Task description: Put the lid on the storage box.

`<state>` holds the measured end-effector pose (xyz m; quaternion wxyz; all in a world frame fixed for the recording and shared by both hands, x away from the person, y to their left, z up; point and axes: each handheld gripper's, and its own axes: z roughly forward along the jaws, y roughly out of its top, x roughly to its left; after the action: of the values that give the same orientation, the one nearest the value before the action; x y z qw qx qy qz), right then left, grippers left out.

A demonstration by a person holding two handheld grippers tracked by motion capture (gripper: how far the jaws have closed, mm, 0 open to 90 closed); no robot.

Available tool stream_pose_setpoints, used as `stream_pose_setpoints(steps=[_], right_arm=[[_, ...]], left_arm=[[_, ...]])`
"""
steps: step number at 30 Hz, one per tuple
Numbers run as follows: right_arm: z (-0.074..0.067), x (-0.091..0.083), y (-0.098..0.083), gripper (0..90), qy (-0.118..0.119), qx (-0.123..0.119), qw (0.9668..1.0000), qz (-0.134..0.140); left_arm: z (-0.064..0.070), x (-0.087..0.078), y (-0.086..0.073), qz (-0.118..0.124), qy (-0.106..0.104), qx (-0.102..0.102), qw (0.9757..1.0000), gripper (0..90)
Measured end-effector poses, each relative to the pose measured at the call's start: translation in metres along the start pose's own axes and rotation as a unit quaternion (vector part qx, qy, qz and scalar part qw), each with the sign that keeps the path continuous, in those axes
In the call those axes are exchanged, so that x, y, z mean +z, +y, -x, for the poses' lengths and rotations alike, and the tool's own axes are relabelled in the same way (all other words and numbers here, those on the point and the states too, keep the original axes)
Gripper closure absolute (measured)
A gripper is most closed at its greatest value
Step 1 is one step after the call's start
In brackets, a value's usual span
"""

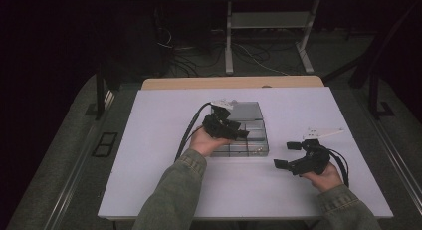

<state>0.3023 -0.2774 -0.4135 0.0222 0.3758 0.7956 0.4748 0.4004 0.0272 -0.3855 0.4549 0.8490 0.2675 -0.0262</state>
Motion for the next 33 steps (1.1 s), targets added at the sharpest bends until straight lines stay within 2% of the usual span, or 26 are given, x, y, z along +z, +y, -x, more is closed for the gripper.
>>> stream_pose_setpoints(steps=[5,8,9,17,23,26,33], right_arm=[[0.003,0.001,0.002,0.3,-0.001,0.004,1.0000,0.002],[0.005,0.000,0.005,0.3,-0.003,0.005,1.0000,0.005],[0.005,0.000,0.007,0.3,-0.003,0.006,1.0000,0.006],[0.008,0.002,0.020,0.3,0.000,0.009,0.9999,0.008],[0.010,0.009,0.035,0.3,0.004,0.012,0.9999,0.008],[0.011,0.012,0.044,0.3,0.009,0.013,0.9998,0.011],[0.012,0.021,0.063,0.3,0.007,0.004,1.0000,0.005]], left_arm=[[-0.003,-0.011,0.000,0.005,0.001,0.000,1.0000,37.1],[-0.005,-0.018,0.001,0.013,0.004,-0.005,0.9999,36.0],[-0.006,-0.020,0.001,0.019,0.002,-0.012,0.9997,34.7],[-0.009,-0.034,0.003,0.020,0.007,-0.023,0.9995,22.2],[-0.015,-0.042,0.005,0.022,0.025,-0.026,0.9991,10.6],[-0.018,-0.046,0.005,0.031,0.035,-0.035,0.9983,1.9],[-0.030,-0.060,0.003,0.057,0.060,-0.056,0.9950,0.0]])
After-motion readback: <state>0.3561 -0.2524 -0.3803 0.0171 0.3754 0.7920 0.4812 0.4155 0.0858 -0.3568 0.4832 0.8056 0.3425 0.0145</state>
